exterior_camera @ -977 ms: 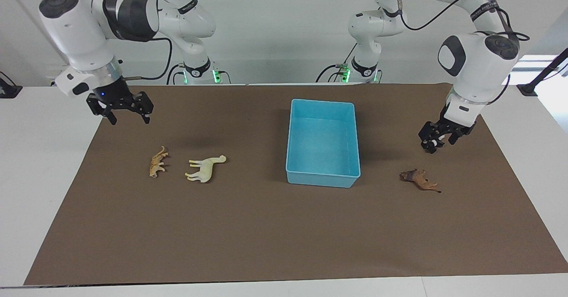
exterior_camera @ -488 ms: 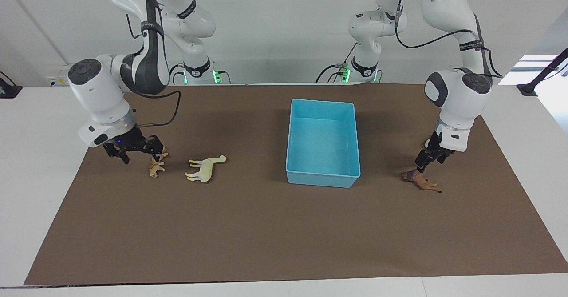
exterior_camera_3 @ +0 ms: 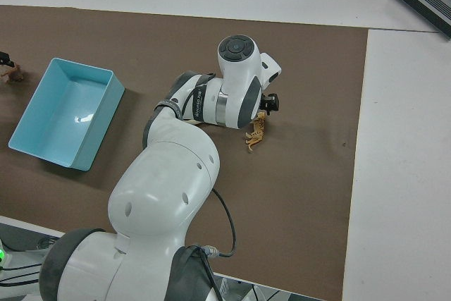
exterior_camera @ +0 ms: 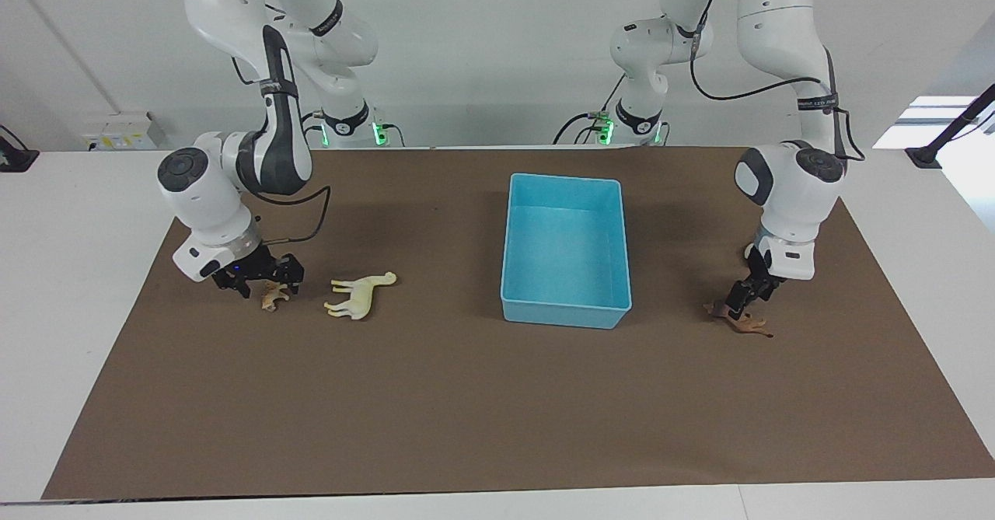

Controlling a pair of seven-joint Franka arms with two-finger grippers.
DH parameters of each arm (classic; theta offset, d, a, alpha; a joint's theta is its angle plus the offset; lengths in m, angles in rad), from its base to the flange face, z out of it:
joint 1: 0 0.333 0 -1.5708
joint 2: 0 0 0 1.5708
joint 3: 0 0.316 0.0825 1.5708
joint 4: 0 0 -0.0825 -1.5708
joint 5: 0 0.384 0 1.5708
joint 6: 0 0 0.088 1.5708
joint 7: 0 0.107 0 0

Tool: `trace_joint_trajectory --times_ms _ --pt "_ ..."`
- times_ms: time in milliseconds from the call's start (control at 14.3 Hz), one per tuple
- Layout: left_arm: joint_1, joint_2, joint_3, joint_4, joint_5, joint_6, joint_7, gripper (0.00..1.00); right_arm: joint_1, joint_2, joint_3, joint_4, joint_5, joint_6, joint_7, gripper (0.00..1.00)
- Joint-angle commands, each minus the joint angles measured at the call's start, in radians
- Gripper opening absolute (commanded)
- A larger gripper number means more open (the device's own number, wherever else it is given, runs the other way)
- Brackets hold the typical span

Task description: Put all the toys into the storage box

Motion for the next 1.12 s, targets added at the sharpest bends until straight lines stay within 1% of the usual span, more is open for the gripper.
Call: trace_joint_trajectory --times_ms 0,140,279,349,488,558,628,698,767,837,907,977,1047 --pt "-0.009 0.042 0.000 0.016 -0.004 0.051 -0.052 1.00 -0.022 -0.044 0.007 -0.067 0.002 0.025 -0.037 1.00" --pt "-0.016 0.043 0.000 0.016 -0.004 0.048 -0.069 1.00 -0.024 -0.042 0.007 -0.076 0.002 0.040 -0.040 1.00" --pt "-0.016 0.043 0.000 0.020 -0.004 0.043 -0.067 1.00 -0.031 -0.028 0.007 -0.110 0.002 0.115 -0.059 1.00" --pt "-0.018 0.045 0.000 0.025 -0.004 0.034 -0.067 0.91 -0.042 -0.019 0.007 -0.113 0.002 0.137 -0.073 1.00" --pt "-0.018 0.043 0.001 0.026 -0.004 0.019 -0.067 0.65 -0.045 -0.010 0.007 -0.115 0.002 0.145 -0.080 1.00" --pt "-0.016 0.043 0.001 0.026 -0.004 0.016 -0.066 0.48 -0.045 -0.010 0.007 -0.115 0.002 0.145 -0.078 0.99" --pt "-0.015 0.043 0.001 0.032 -0.002 0.000 -0.063 0.35 -0.045 -0.010 0.007 -0.115 0.002 0.145 -0.078 0.88" --pt "-0.016 0.043 0.000 0.054 -0.002 -0.030 -0.064 0.25 -0.045 -0.010 0.007 -0.115 0.002 0.145 -0.076 0.67" --pt "-0.018 0.046 0.000 0.087 -0.002 -0.085 -0.066 0.19 -0.045 -0.008 0.007 -0.113 0.002 0.146 -0.076 0.42" --pt "-0.019 0.047 -0.003 0.126 -0.004 -0.137 -0.069 0.19 -0.045 -0.008 0.007 -0.110 0.002 0.146 -0.080 0.21" --pt "-0.024 0.050 -0.003 0.164 -0.004 -0.186 -0.069 0.19 -0.047 -0.007 0.007 -0.105 0.002 0.146 -0.081 0.02" --pt "-0.030 0.050 -0.005 0.199 -0.008 -0.234 -0.070 0.19 -0.048 -0.007 0.007 -0.104 0.002 0.146 -0.083 0.00" --pt "-0.033 0.044 -0.006 0.236 -0.017 -0.289 -0.070 0.19 -0.048 -0.007 0.007 -0.102 0.002 0.146 -0.081 0.00"
